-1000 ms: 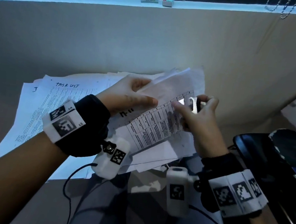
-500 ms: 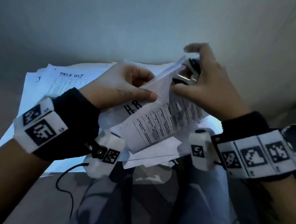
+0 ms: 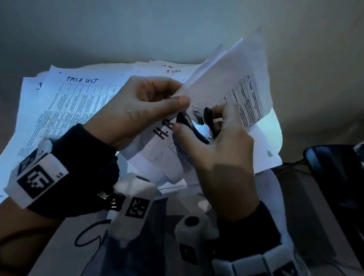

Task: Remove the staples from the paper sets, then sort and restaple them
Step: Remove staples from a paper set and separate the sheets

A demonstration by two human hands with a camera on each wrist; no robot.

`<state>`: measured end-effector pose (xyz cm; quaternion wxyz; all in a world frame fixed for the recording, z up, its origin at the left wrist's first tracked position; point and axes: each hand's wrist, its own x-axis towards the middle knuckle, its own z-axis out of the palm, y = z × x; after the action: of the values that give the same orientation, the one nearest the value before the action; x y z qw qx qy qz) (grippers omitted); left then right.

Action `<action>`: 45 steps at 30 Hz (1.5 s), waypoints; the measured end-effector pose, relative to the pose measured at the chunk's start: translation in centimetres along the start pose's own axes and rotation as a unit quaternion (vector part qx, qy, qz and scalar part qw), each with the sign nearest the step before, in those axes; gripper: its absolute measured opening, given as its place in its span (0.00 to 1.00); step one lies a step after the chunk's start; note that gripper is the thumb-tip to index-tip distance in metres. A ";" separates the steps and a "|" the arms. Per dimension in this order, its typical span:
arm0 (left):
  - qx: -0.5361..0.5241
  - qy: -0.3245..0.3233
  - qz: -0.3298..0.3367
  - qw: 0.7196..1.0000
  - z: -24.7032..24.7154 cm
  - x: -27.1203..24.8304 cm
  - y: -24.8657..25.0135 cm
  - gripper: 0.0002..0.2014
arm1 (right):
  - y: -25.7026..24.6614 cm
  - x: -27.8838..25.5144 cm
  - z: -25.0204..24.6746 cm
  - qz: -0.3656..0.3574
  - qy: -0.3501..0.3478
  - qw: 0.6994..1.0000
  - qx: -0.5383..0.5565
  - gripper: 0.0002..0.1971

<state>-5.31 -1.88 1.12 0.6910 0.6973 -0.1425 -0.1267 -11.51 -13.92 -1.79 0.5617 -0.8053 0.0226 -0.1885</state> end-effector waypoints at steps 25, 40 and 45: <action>-0.028 -0.007 0.069 0.997 0.5 -0.3 -0.4 0.06 | -1.9 -0.7 1.2 0.000 0.079 0.997 0.026 0.21; -0.026 -0.016 0.065 0.997 0.2 -0.4 -0.7 0.05 | -1.8 -0.6 0.7 0.010 0.050 0.993 0.105 0.17; -0.044 -0.024 0.065 0.997 0.2 -0.3 -0.9 0.05 | -1.6 -0.6 0.7 0.027 0.054 0.985 0.160 0.15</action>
<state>-5.67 -1.91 0.23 0.7241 0.6522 -0.1985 -0.1042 -12.14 -12.58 -0.72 0.6864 -0.6927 0.0440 -0.2171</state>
